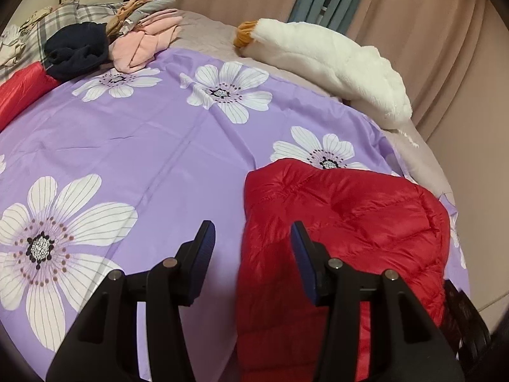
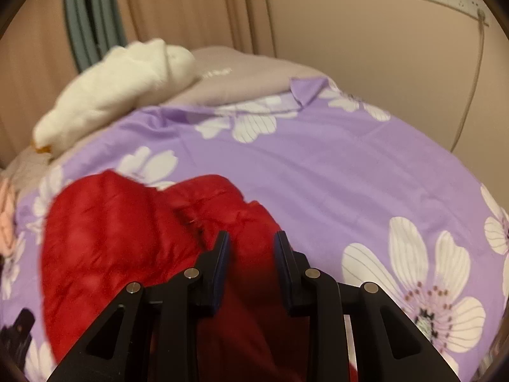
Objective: Fold large clothes
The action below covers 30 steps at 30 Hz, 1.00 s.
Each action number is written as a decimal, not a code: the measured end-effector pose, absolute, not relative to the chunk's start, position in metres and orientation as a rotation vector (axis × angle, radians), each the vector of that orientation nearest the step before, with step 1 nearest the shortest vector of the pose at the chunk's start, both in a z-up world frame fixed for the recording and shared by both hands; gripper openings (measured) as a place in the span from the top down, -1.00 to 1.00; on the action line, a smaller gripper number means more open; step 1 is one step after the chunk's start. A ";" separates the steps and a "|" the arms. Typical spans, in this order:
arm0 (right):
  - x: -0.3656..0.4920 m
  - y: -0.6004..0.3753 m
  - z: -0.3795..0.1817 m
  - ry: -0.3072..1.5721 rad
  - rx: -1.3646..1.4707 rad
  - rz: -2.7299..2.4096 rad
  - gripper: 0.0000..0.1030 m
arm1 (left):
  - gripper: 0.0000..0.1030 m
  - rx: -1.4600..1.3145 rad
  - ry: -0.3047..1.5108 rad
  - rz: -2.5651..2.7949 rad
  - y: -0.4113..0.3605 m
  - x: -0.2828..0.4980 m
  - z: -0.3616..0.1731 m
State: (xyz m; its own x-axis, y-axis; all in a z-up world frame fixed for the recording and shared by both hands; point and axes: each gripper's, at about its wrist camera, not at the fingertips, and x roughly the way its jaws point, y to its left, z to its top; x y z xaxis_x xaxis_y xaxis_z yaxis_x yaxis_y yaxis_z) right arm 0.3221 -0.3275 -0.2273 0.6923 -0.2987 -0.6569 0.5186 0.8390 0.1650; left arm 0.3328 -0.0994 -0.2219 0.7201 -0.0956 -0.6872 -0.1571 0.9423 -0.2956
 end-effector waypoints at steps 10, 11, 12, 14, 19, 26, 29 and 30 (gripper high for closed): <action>0.307 -0.328 -0.271 0.633 0.287 -0.464 0.27 | 0.03 -0.234 0.736 0.039 -0.142 0.334 -0.276; 0.307 -0.331 -0.275 0.632 0.305 -0.465 0.25 | 0.03 -0.233 0.742 0.030 -0.144 0.338 -0.278; 0.305 -0.336 -0.280 0.622 0.343 -0.464 0.21 | 0.03 -0.235 0.745 0.020 -0.144 0.341 -0.280; 0.304 -0.339 -0.285 0.603 0.374 -0.464 0.19 | 0.01 -0.251 0.749 0.003 -0.142 0.348 -0.285; 0.307 -0.333 -0.288 0.583 0.356 -0.482 0.19 | -0.01 -0.277 0.748 0.004 -0.142 0.354 -0.289; 0.305 -0.338 -0.290 0.572 0.398 -0.476 0.09 | -0.08 -0.283 0.756 0.012 -0.142 0.356 -0.288; 0.304 -0.337 -0.287 0.582 0.390 -0.498 -0.01 | -0.31 -0.294 0.772 0.067 -0.135 0.354 -0.282; 0.303 -0.336 -0.285 0.587 0.388 -0.508 -0.08 | -0.32 -0.291 0.785 0.061 -0.133 0.354 -0.280</action>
